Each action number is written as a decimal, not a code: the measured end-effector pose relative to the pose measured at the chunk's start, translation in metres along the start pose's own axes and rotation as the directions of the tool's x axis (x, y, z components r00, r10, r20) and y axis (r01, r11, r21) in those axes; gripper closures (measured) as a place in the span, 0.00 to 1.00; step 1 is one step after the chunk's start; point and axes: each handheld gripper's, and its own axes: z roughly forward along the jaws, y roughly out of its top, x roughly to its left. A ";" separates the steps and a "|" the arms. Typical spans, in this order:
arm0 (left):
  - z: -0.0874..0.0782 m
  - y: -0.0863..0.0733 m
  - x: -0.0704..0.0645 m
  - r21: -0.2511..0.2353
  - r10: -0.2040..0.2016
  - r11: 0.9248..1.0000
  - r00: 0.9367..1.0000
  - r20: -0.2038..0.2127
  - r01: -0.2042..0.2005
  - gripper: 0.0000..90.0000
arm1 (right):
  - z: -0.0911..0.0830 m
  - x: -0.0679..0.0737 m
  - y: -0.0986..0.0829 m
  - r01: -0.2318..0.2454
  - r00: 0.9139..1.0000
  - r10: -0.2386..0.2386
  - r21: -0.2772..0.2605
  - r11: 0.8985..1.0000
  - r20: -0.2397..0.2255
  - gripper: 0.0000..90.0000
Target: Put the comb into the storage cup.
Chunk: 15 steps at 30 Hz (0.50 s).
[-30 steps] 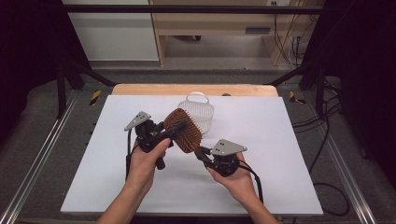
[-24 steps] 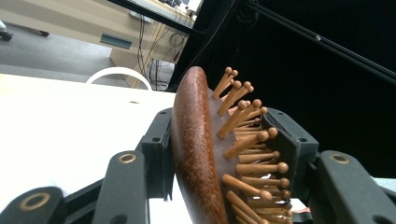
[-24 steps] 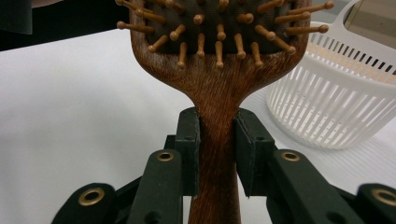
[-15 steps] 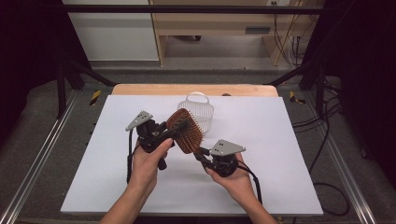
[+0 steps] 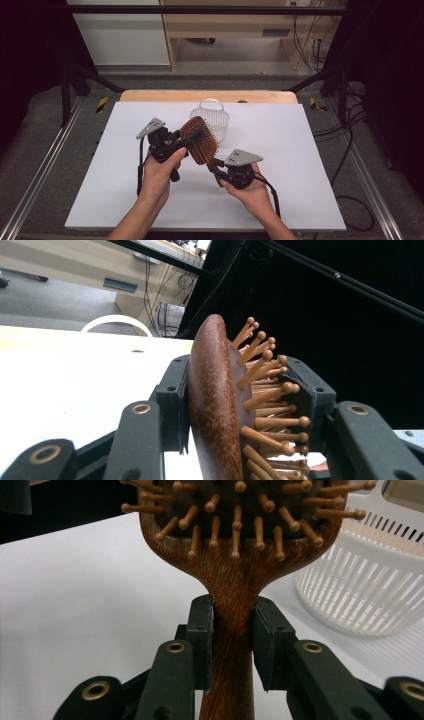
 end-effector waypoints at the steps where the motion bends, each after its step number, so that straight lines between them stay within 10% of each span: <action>1: 0.000 0.000 0.000 0.000 0.002 1.000 1.000 0.001 -0.002 0.57 | 0.000 0.000 0.000 -0.002 1.000 0.002 0.001 1.000 -0.002 0.80; 15: 0.003 0.001 -0.004 0.010 0.018 1.000 1.000 0.006 -0.018 0.58 | 0.002 0.000 -0.001 -0.005 1.000 0.005 0.010 1.000 -0.009 0.78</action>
